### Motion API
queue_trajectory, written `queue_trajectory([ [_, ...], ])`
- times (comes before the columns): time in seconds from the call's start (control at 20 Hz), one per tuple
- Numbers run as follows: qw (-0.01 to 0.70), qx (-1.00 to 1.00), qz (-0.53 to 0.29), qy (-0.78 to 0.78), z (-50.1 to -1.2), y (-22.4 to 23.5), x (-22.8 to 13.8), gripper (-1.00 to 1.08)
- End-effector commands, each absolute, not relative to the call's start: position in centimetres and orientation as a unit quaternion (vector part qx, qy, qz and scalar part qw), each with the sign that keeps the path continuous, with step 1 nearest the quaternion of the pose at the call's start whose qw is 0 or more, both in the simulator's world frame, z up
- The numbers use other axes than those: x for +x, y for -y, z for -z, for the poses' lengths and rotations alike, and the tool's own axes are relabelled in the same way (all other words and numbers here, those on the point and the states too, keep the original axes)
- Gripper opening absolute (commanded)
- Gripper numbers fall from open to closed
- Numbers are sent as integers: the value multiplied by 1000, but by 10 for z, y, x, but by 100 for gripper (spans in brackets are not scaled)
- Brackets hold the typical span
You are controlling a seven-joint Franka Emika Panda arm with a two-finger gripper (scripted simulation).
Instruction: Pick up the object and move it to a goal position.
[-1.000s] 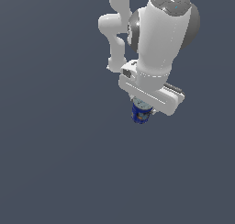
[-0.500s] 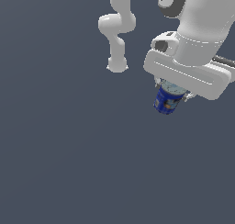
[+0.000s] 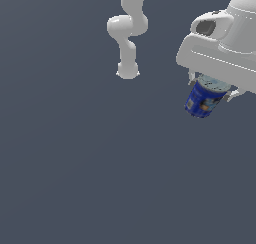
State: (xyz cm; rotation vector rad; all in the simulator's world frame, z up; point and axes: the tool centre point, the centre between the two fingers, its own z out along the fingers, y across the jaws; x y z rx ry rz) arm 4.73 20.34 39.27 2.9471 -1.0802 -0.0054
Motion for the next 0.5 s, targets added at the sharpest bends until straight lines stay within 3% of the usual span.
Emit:
queue_trajectory([
  [0.0,0,939,0,344,-401,-209,49,-100],
  [0.45,0,939,0,344,-409,-216,51,-100],
])
